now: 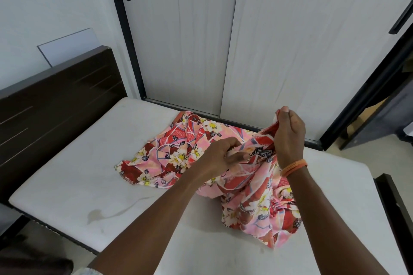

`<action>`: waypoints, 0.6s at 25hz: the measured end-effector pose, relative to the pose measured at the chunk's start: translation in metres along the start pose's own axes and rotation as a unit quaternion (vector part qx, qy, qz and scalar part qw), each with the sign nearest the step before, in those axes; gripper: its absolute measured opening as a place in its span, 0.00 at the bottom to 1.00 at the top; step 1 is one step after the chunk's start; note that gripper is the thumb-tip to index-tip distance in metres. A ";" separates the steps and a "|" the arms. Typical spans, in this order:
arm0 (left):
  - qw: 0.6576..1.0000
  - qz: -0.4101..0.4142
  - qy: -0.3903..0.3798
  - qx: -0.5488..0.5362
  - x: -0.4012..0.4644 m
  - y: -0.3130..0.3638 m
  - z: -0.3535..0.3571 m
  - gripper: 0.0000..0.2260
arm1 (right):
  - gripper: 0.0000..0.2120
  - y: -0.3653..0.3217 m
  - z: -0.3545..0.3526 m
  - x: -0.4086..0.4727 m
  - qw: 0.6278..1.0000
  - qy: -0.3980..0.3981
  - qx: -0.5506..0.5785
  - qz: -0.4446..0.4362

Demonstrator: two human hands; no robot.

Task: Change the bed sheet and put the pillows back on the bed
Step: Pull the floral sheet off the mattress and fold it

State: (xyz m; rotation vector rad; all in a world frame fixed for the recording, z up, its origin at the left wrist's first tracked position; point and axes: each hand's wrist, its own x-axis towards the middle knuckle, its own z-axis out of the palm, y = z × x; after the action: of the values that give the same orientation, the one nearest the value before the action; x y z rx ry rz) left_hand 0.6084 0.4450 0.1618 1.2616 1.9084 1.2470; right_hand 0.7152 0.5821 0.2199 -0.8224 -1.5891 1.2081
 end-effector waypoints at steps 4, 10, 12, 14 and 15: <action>0.999 0.019 0.043 0.003 -0.008 0.002 0.022 0.19 | 0.21 -0.002 -0.001 0.002 0.999 0.022 0.021 -0.034; 0.987 0.044 0.156 -0.019 -0.017 -0.001 0.058 0.25 | 0.20 -0.009 -0.007 0.003 0.995 0.051 0.068 -0.051; 0.991 0.021 0.111 -0.077 -0.012 0.002 0.054 0.25 | 0.22 -0.011 -0.009 0.003 0.995 0.041 0.079 -0.046; 0.990 0.017 0.083 -0.110 -0.004 0.002 0.043 0.18 | 0.22 -0.013 -0.013 0.003 0.995 0.032 0.090 -0.042; 0.990 0.019 0.082 -0.115 0.000 0.002 0.037 0.14 | 0.22 -0.013 -0.015 0.004 0.995 0.031 0.092 -0.037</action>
State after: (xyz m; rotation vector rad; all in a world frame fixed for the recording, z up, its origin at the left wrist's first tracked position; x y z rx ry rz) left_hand 0.6388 0.4600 0.1471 1.1096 1.7944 1.5843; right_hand 0.7282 0.5862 0.2347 -0.6708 -1.4227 1.2418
